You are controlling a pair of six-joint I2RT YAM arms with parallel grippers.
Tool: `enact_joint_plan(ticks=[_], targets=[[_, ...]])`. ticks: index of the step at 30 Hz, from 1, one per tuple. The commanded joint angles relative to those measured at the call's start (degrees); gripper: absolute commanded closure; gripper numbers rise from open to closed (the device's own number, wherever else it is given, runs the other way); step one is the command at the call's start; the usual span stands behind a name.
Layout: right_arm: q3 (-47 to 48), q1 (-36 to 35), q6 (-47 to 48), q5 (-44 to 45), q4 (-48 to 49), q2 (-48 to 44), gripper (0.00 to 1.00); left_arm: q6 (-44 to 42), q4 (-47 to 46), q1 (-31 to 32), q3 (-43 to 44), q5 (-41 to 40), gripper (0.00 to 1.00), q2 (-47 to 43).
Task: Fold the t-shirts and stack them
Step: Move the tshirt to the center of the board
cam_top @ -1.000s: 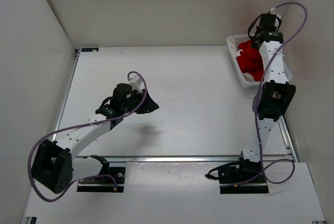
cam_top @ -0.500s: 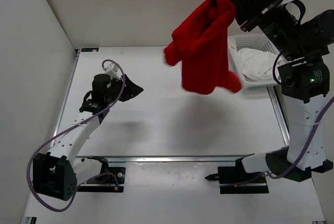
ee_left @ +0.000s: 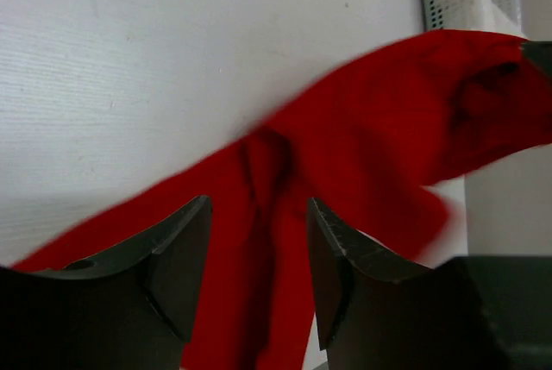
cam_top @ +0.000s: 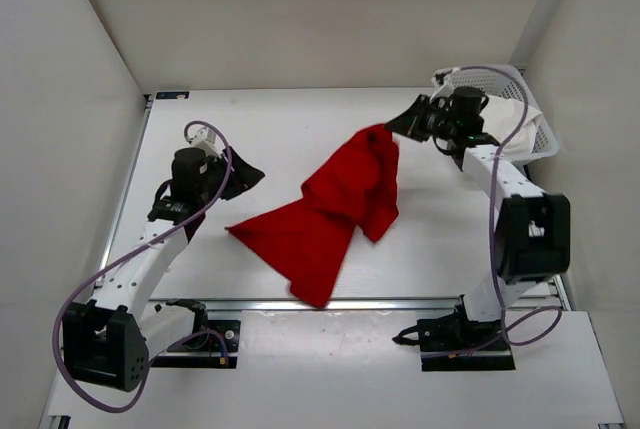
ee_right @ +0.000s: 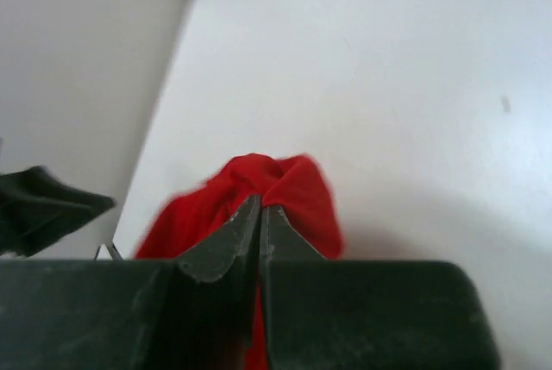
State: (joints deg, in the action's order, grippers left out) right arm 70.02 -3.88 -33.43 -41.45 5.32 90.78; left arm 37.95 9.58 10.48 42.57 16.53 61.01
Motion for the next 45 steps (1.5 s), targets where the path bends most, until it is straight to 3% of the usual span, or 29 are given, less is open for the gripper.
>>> enact_joint_plan(ticks=[1, 3, 6, 9, 13, 15, 18, 22, 23, 26, 29, 31, 43, 45], targets=[[2.1, 0.8, 1.3, 2.2, 5.4, 1.2, 1.0, -1.9, 2.7, 3.8, -1.5, -6.0, 0.42, 1.1], [3.1, 2.5, 1.7, 4.1, 4.9, 3.1, 0.93, -2.5, 3.8, 5.9, -2.7, -10.0, 0.4, 1.2], [5.8, 3.2, 3.5, 10.5, -1.2, 3.0, 0.71, -3.2, 6.9, 9.3, -5.8, -15.3, 0.35, 0.5], [4.7, 0.8, 6.0, 18.7, -7.0, 0.5, 0.62, -2.5, 7.3, 10.7, -10.5, -16.4, 0.28, -0.5], [-9.7, -4.3, 6.0, 29.7, -6.7, -6.5, 0.65, -1.7, 7.4, 11.9, -14.3, -18.7, 0.25, 1.3], [-16.4, -3.9, 3.7, 31.3, -5.7, -8.9, 0.84, -1.1, 5.7, 12.8, -15.4, -19.2, 0.32, 3.1], [-24.0, -3.8, 2.1, 33.0, -3.2, -11.5, 0.96, -0.3, 1.5, 14.5, -14.6, -20.0, 0.43, 8.8], [-25.6, -9.3, 5.5, 37.4, -4.3, -10.9, 0.88, 1.5, -4.3, 13.7, -12.2, -20.0, 0.66, 16.4], [-24.9, -11.9, 6.8, 38.1, -5.1, -9.9, 0.8, 2.0, -5.4, 12.5, -10.9, -18.6, 0.74, 18.6], [-25.2, -16.3, 7.6, 38.0, -6.3, -8.5, 0.66, 2.8, -7.5, 9.7, -7.7, -17.3, 0.84, 21.2], [-29.3, -15.3, 4.0, 30.4, 0.7, -9.4, 0.61, 3.1, -7.6, 9.6, -5.5, -18.7, 0.94, 22.8], [-29.5, -16.1, 4.3, 29.9, 1.0, -8.4, 0.61, 3.3, -8.0, 9.6, -5.7, -18.2, 0.99, 23.4], [-25.8, -18.8, 4.1, 23.7, 2.9, 0.4, 0.62, 3.5, -10.2, 9.9, -5.2, -16.8, 1.0, 24.0], [-25.8, -18.4, 3.3, 22.7, 3.9, 0.2, 0.72, 4.1, -10.5, 9.7, -5.7, -17.0, 1.0, 23.6]])
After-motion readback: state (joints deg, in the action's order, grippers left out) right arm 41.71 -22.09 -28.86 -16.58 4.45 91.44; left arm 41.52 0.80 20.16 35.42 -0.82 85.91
